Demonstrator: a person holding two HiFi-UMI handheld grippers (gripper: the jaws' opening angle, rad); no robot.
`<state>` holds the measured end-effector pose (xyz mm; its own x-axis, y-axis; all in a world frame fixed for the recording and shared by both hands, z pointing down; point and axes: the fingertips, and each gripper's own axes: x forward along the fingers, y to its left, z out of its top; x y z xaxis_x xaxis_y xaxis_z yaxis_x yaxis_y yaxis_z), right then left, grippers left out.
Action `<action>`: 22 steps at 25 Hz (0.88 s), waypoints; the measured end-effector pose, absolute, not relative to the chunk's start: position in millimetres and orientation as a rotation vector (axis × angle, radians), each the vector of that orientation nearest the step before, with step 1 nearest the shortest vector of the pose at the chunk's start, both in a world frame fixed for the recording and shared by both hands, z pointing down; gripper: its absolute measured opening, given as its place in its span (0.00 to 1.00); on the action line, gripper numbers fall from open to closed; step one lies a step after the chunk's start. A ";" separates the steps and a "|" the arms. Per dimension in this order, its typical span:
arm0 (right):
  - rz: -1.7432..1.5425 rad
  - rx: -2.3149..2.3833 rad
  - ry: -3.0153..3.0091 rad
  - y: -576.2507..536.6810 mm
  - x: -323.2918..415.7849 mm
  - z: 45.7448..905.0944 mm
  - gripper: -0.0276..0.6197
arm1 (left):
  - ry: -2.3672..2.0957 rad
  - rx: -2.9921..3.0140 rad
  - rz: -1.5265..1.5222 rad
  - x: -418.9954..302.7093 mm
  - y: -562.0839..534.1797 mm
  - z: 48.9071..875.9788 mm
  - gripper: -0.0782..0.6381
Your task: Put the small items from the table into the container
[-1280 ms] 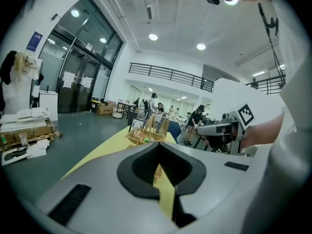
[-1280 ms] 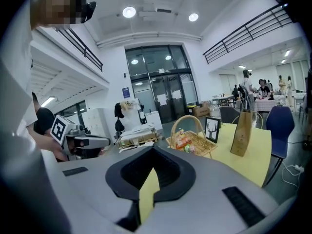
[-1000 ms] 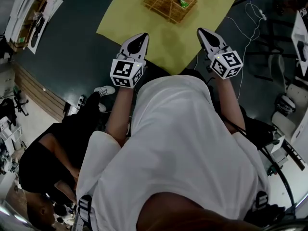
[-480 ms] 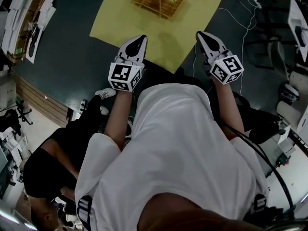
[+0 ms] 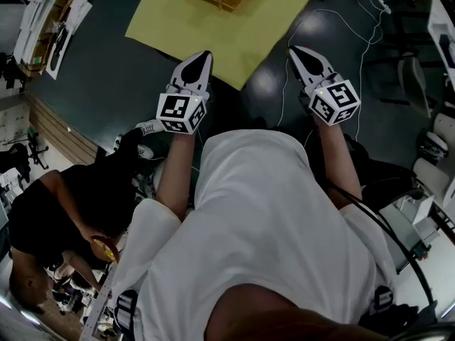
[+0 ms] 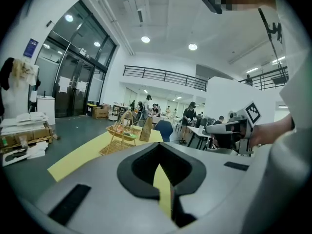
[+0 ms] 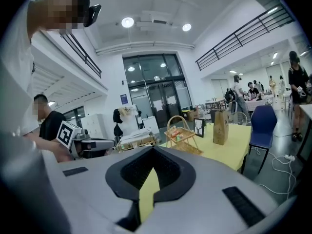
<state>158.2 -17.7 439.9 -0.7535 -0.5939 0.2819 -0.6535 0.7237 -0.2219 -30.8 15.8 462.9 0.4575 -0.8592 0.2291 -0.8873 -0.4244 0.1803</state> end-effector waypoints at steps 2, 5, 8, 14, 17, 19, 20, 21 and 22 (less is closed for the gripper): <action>0.459 0.995 -2.744 0.4 178.4 437.2 0.06 | -1.526 2.428 0.133 -8.7 32.9 458.0 0.12; 0.450 0.984 -2.774 22.3 202.9 424.4 0.06 | -1.562 2.415 0.097 18.3 57.9 443.8 0.12; 0.440 0.943 -2.806 41.5 215.1 409.1 0.06 | -1.591 2.398 0.074 33.6 85.9 428.6 0.12; 0.429 0.856 -2.826 75.8 208.9 401.8 0.06 | -1.650 2.385 0.122 34.0 145.5 404.9 0.12; 0.449 0.843 -2.859 91.9 196.0 399.5 0.06 | -1.673 2.380 0.141 21.2 164.6 400.3 0.12; 0.440 0.837 -2.868 104.6 186.6 395.9 0.06 | -1.684 2.379 0.146 11.3 175.2 398.8 0.12; 0.433 0.838 -2.868 111.0 180.6 393.1 0.06 | -1.687 2.380 0.146 5.5 180.6 397.4 0.12; 0.426 0.842 -2.868 116.6 173.9 388.9 0.06 | -1.688 2.386 0.144 -0.5 185.4 395.1 0.12; 0.417 0.849 -2.871 120.7 167.1 383.5 0.06 | -1.684 2.396 0.141 -5.8 188.4 391.6 0.12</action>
